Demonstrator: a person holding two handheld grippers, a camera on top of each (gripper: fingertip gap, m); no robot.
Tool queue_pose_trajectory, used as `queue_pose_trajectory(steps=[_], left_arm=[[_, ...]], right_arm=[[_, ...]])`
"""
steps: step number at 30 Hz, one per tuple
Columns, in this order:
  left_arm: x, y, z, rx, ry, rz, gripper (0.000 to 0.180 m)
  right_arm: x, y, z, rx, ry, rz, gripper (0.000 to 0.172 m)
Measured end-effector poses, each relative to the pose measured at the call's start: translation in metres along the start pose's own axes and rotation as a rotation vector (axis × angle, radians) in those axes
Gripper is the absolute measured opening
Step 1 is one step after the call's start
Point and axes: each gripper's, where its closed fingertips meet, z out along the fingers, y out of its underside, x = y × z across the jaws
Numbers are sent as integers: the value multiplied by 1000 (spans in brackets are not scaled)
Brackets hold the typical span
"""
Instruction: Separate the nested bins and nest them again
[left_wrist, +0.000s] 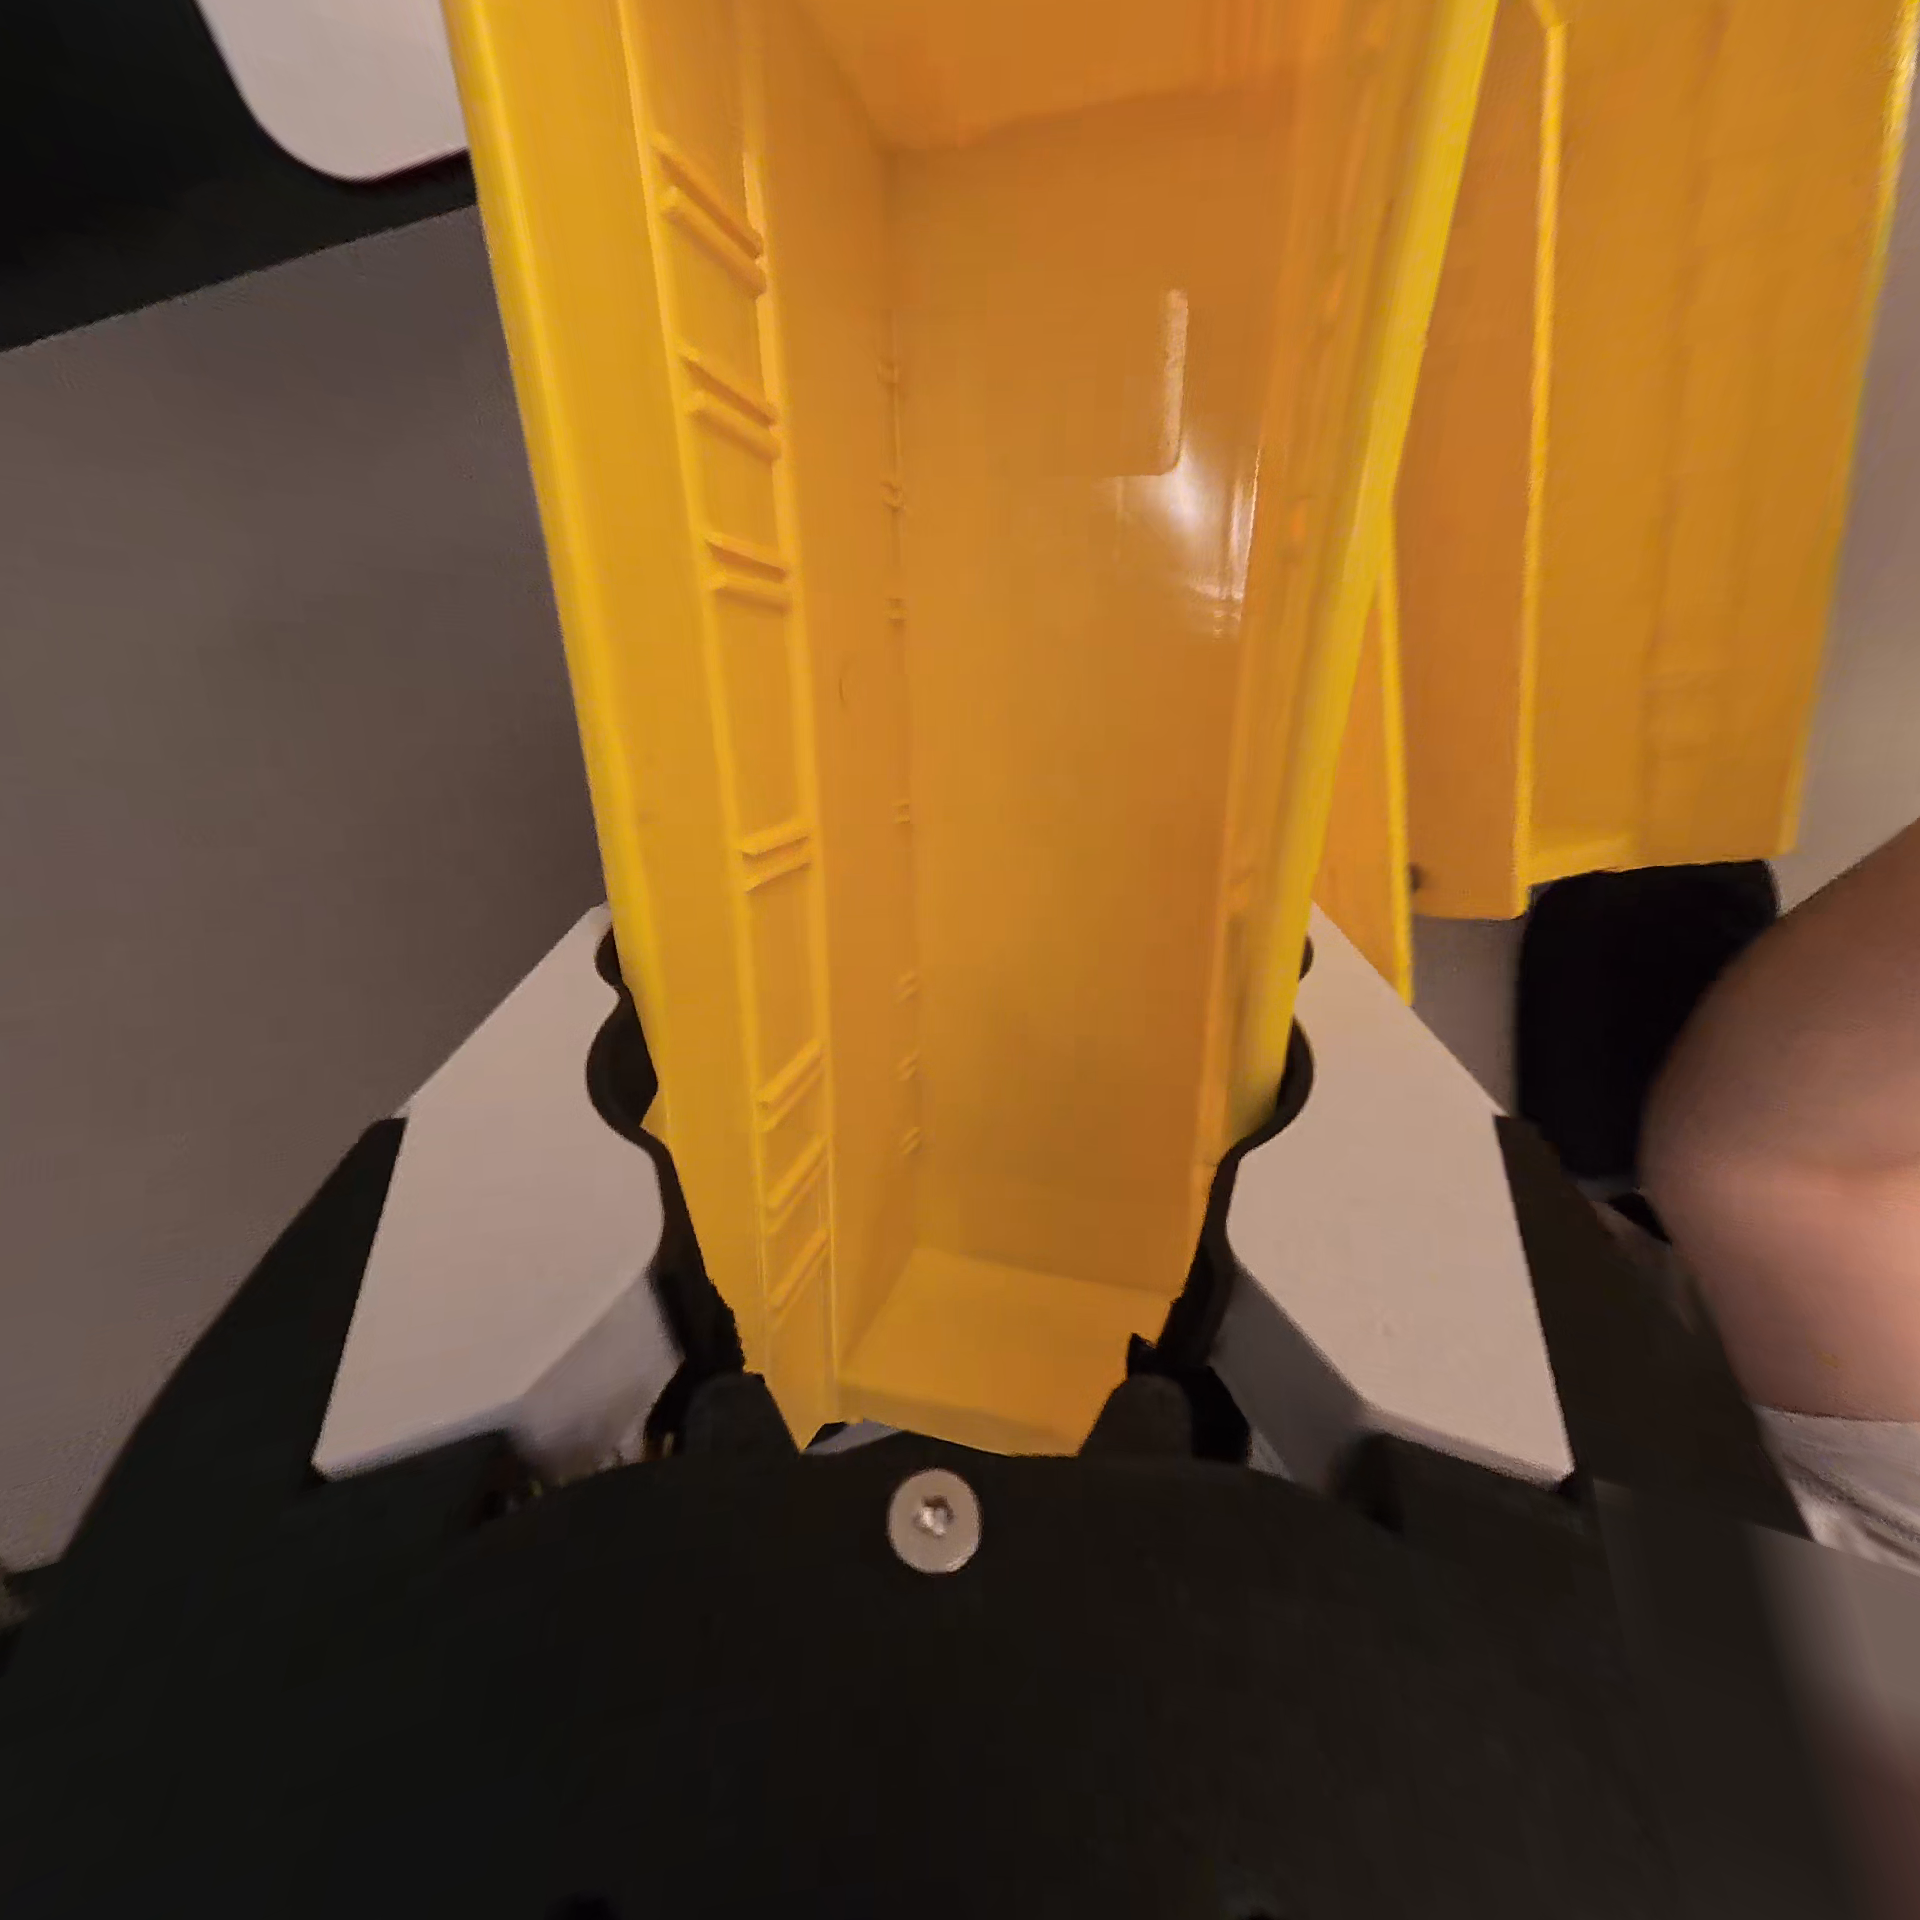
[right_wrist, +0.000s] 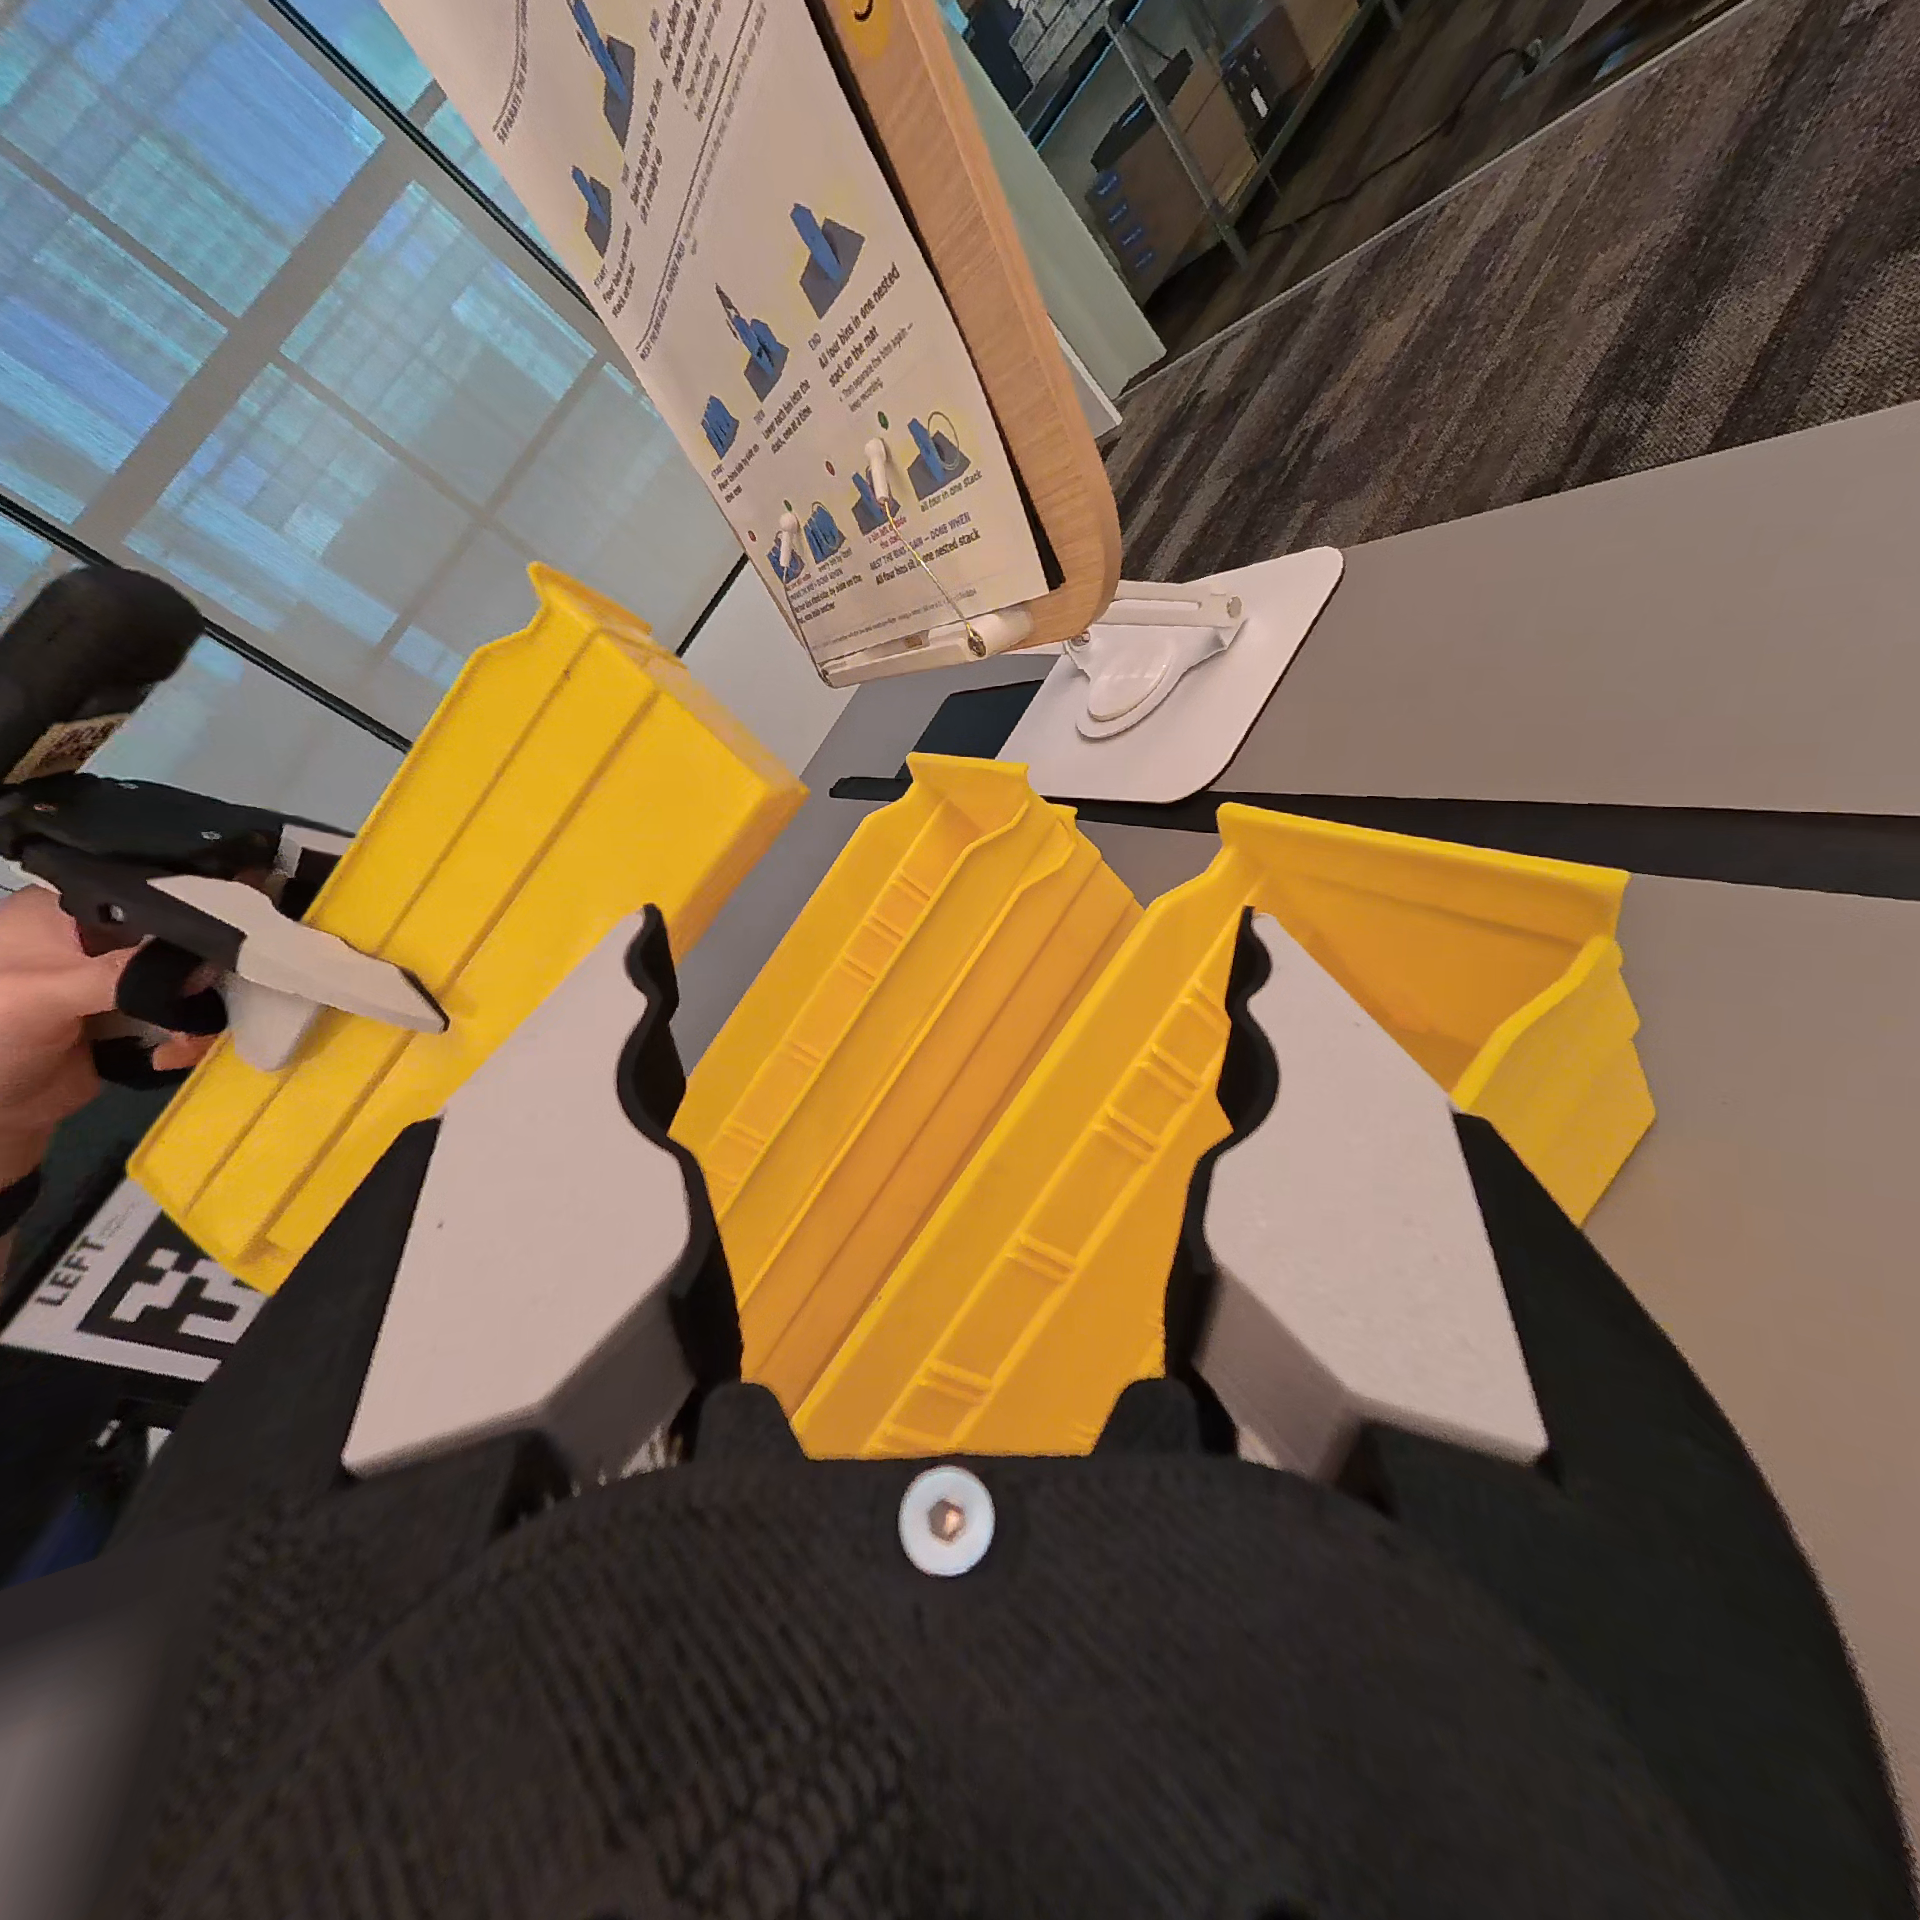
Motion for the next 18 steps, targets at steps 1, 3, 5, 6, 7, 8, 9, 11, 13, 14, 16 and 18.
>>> queue_pose_trajectory(steps=[1, 3, 5, 6, 7, 8, 9, 11, 13, 14, 16, 18], left_arm=[[8, -4, 2, -10, 5, -10, 118], [26, -7, 8, -48, 39, -28, 118], [43, -9, 20, -89, 89, -67, 118], [50, -11, 26, -103, 103, -84, 118], [55, -12, 33, -115, 105, -94, 118], [57, -13, 39, -131, 95, -101, 118], [59, -15, 44, -139, 76, -105, 118], [58, -24, 50, -121, 28, -116, 118], [54, -30, 53, -109, -35, -111, 118], [52, -32, 54, -105, -60, -111, 118], [52, -33, 55, -94, -83, -130, 119], [51, -34, 59, -89, -97, -152, 121]], right_arm=[[0, 0, 0, 0, -5, 3, 106], [-1, -1, -1, 2, -14, 11, 106], [-1, -2, -3, 8, -24, 19, 106], [-1, -3, -4, 12, -28, 23, 106], [-1, -4, -6, 17, -34, 28, 106], [0, -5, -7, 22, -39, 33, 106], [0, -6, -9, 29, -44, 38, 107], [0, -9, -12, 42, -53, 47, 106], [1, -11, -15, 52, -60, 54, 106], [1, -11, -16, 55, -63, 57, 106], [2, -13, -18, 63, -68, 63, 106], [3, -15, -19, 71, -68, 69, 105]])
